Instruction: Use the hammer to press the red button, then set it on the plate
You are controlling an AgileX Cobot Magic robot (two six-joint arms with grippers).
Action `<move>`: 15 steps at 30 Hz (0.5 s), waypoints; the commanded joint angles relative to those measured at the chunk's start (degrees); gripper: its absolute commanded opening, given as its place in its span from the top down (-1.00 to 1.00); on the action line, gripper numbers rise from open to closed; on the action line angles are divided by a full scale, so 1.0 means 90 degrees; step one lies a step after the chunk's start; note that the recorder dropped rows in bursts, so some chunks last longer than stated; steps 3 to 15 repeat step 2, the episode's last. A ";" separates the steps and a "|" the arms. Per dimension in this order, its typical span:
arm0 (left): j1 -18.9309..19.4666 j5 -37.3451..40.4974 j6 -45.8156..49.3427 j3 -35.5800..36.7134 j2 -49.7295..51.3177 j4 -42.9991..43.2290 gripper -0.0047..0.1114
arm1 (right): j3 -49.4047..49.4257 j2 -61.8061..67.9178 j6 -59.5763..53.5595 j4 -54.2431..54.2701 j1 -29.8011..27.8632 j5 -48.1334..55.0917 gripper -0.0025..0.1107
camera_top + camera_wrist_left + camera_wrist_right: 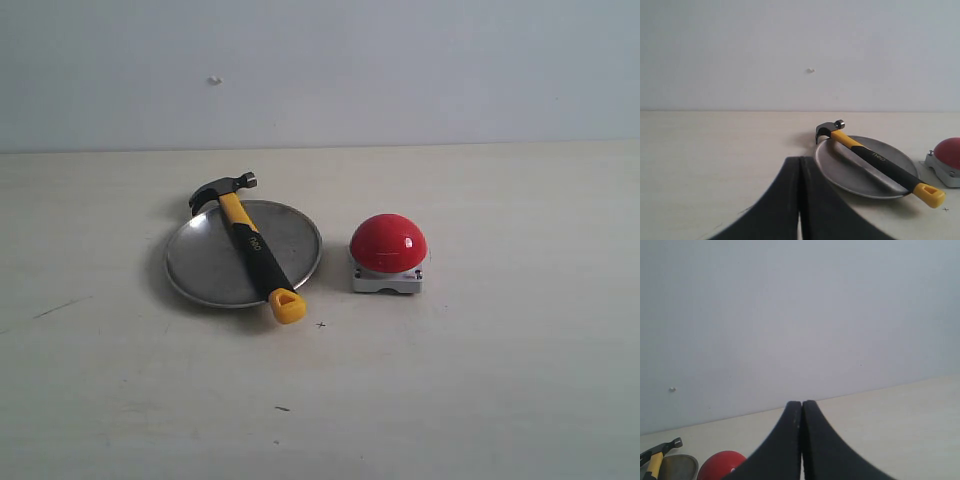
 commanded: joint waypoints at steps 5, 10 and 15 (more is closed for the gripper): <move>0.0014 -0.0076 0.0007 -0.0001 -0.0042 -0.0053 0.92 | 0.0029 -0.0039 0.0002 -0.0053 0.0025 0.0008 0.96; 0.0014 -0.0076 0.0007 -0.0001 -0.0042 -0.0053 0.92 | 0.0029 -0.0039 0.0002 -0.0053 0.0025 0.0008 0.96; 0.0014 -0.0076 0.0007 -0.0001 -0.0042 -0.0053 0.92 | 0.0029 -0.0039 0.0002 -0.0053 0.0025 0.0008 0.96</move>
